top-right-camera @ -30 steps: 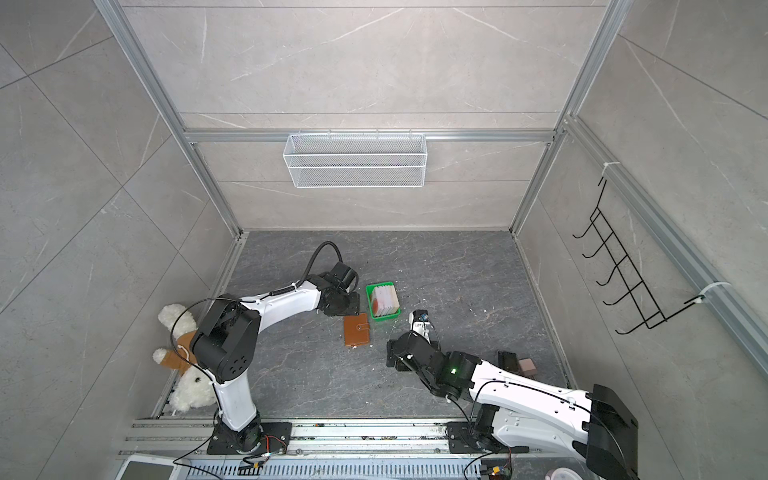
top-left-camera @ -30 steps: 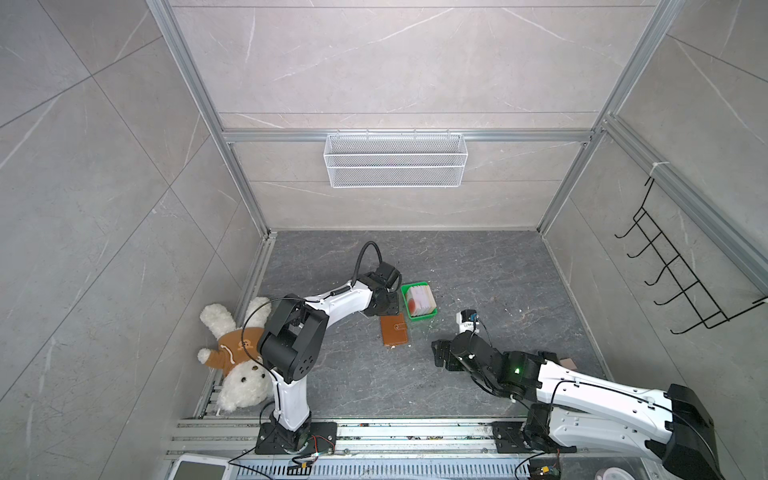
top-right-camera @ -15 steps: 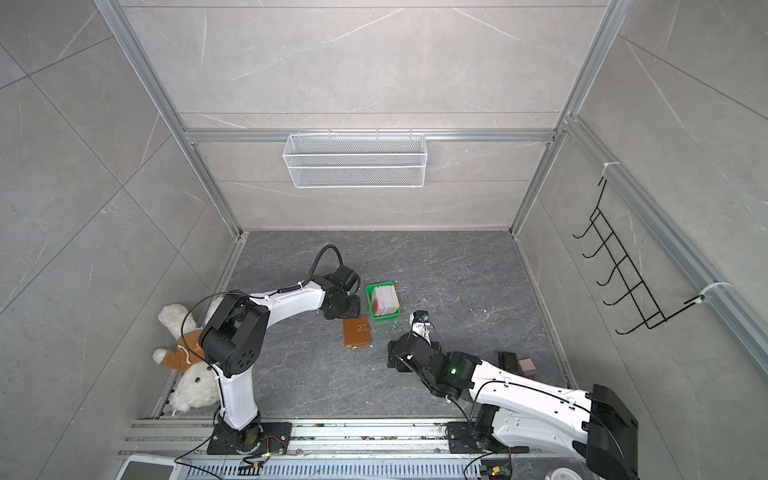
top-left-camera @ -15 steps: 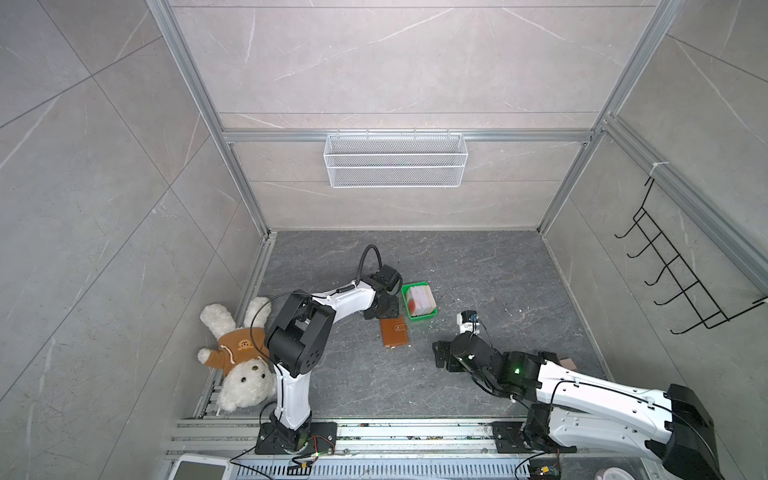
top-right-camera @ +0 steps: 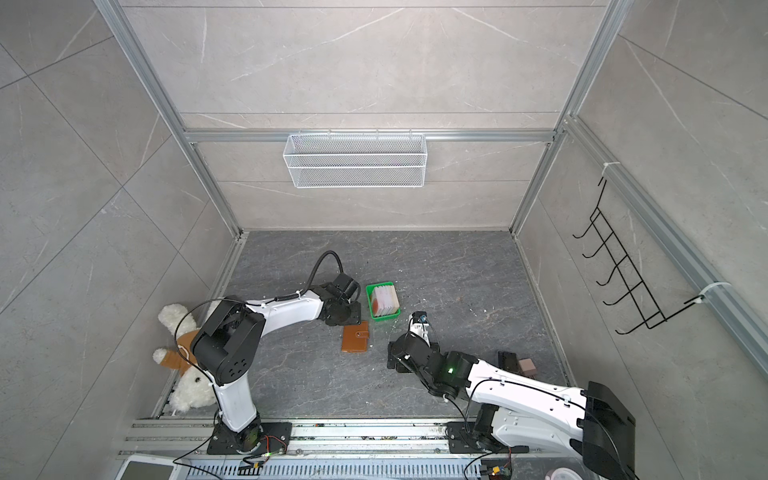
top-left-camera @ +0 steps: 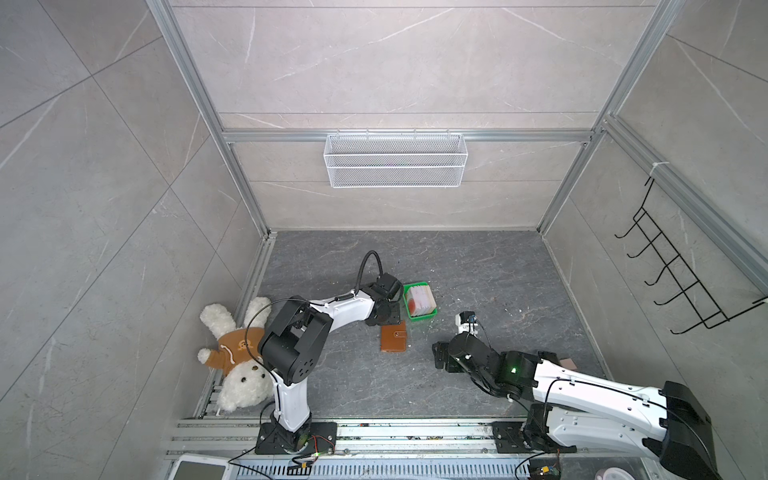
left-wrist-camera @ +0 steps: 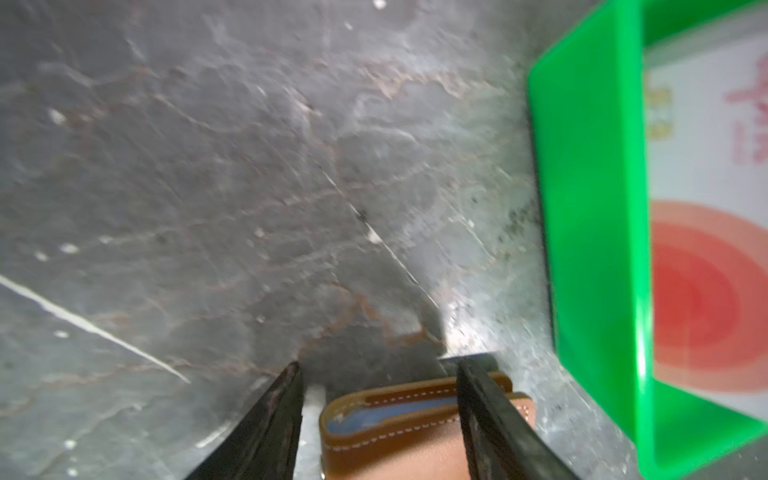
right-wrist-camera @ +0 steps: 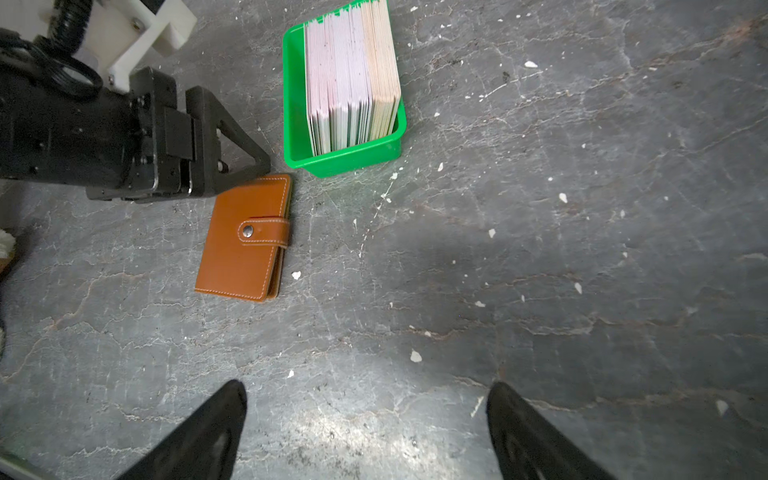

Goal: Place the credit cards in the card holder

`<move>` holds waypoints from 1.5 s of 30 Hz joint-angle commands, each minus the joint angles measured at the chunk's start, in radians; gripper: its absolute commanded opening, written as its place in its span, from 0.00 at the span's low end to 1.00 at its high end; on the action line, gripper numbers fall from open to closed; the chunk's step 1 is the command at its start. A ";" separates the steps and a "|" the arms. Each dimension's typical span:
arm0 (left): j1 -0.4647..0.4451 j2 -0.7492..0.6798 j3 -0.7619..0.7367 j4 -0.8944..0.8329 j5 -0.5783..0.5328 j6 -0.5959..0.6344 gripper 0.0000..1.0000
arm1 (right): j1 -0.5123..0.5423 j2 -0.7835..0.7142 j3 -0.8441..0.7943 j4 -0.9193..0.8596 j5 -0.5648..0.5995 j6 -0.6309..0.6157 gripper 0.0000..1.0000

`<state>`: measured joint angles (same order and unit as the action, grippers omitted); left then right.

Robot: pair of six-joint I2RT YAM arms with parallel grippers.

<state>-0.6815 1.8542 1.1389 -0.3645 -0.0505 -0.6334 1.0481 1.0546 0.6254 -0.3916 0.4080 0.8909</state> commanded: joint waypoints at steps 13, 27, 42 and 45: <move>-0.111 -0.209 -0.164 0.010 -0.008 -0.118 0.60 | 0.008 -0.032 -0.038 0.034 -0.016 -0.011 0.92; -0.110 -0.519 -0.307 0.035 0.118 -0.137 0.60 | 0.013 -0.039 -0.042 0.164 -0.109 0.009 0.91; -0.055 -0.595 -0.474 0.184 0.269 -0.186 0.59 | 0.039 0.062 0.002 0.212 -0.114 0.086 0.99; -0.023 -0.577 -0.509 0.242 0.287 -0.194 0.59 | 0.041 0.080 0.007 0.210 -0.103 0.083 0.95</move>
<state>-0.7307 1.2667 0.6472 -0.1997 0.1932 -0.8062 1.0809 1.1202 0.6037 -0.1741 0.2916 0.9585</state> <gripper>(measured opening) 0.590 0.953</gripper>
